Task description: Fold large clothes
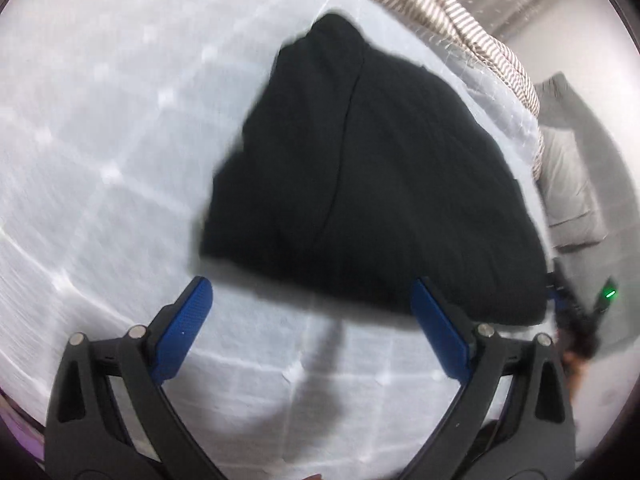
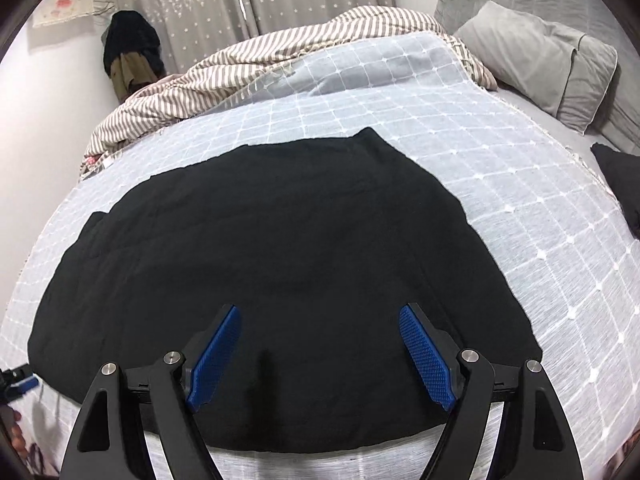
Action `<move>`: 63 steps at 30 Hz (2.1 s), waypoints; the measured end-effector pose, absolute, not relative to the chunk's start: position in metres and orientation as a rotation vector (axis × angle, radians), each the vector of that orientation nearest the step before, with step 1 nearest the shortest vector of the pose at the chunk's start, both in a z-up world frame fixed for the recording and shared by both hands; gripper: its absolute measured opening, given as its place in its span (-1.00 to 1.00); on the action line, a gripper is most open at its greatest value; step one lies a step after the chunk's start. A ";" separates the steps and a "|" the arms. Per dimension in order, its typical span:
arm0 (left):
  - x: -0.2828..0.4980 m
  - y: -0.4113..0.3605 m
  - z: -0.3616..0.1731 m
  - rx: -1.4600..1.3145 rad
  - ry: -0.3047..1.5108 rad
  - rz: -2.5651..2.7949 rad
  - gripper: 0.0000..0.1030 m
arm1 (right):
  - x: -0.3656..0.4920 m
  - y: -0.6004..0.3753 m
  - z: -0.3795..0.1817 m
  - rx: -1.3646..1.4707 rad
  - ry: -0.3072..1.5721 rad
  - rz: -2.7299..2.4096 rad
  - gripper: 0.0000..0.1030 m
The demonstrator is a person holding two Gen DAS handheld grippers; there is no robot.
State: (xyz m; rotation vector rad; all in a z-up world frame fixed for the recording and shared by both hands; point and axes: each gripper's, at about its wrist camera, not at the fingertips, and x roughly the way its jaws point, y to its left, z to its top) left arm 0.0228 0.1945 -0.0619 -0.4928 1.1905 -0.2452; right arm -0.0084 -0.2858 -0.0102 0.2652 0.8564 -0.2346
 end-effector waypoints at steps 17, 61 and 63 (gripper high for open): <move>0.032 0.159 -0.080 -0.754 1.022 -0.314 0.92 | 0.002 -0.265 -0.013 0.224 0.885 -0.206 0.61; 0.010 0.181 0.035 -0.483 0.560 -0.213 -0.51 | 0.058 -0.069 -0.041 -0.043 0.956 0.341 0.64; 0.008 0.162 0.045 -0.439 0.533 -0.252 -0.51 | 0.064 -0.067 -0.050 -0.019 0.975 0.351 0.65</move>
